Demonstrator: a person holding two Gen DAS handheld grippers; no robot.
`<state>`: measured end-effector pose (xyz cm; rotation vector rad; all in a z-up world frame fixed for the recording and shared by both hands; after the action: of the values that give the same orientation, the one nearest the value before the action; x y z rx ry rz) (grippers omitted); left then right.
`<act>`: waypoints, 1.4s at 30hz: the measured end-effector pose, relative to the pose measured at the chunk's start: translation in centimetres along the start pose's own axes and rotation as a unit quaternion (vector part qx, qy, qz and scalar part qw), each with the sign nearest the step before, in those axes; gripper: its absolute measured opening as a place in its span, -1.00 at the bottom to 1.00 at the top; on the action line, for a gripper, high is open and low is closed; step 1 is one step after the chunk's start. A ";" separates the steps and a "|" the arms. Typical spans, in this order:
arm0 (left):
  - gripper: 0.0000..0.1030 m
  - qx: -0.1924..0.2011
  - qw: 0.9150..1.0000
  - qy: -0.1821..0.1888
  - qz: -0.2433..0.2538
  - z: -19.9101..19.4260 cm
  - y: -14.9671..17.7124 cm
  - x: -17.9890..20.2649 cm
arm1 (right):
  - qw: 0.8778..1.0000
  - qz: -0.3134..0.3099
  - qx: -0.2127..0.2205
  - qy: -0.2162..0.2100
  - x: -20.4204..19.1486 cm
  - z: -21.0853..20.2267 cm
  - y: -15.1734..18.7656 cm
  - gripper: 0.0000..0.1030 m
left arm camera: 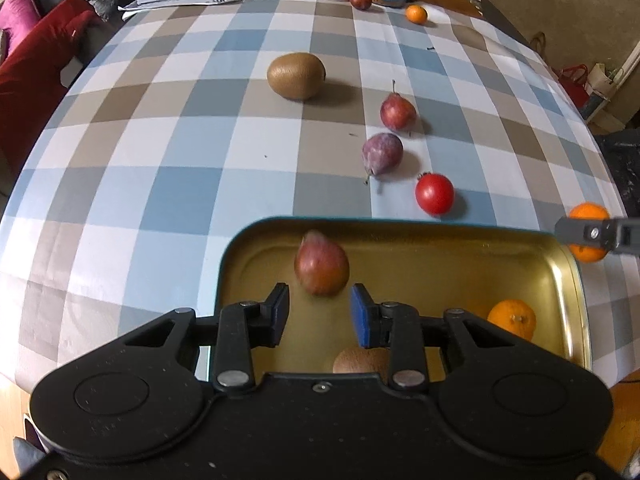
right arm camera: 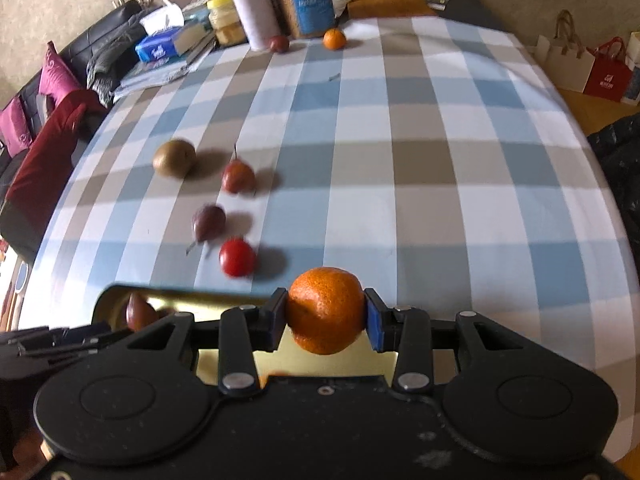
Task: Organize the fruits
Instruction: 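Open the right tool to drop the mandarin into the tray, then move both open tools back toward the remaining fruits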
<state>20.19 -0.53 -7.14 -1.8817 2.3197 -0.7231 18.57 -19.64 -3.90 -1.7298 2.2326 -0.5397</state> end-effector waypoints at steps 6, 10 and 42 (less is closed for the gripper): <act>-0.18 -0.002 1.000 -0.001 0.000 0.0 0.5 0.0 | 1.000 0.003 -0.024 0.004 0.2 0.9 2.0 -0.19; -0.17 -0.001 1.000 -0.003 0.002 0.1 0.6 0.1 | 1.000 -0.002 -0.030 0.010 0.2 1.1 2.6 -0.19; -0.11 -0.008 1.000 -0.006 0.017 0.4 0.6 0.9 | 1.000 -0.015 -0.023 -0.001 -0.1 0.5 2.8 -0.19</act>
<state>19.51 -1.41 -7.49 -1.8435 2.3507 -0.6914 16.34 -18.94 -5.61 -1.7885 2.2373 -0.4963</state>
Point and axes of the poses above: each gripper's, at about its wrist camera, not at the fingertips, and z roughly the way its jaws point, x to its right, y to its underside, the point moved 8 cm from there along z, roughly the way its jaws point, and after that the axes turned 9 degrees about y, right-handed, at the moved point
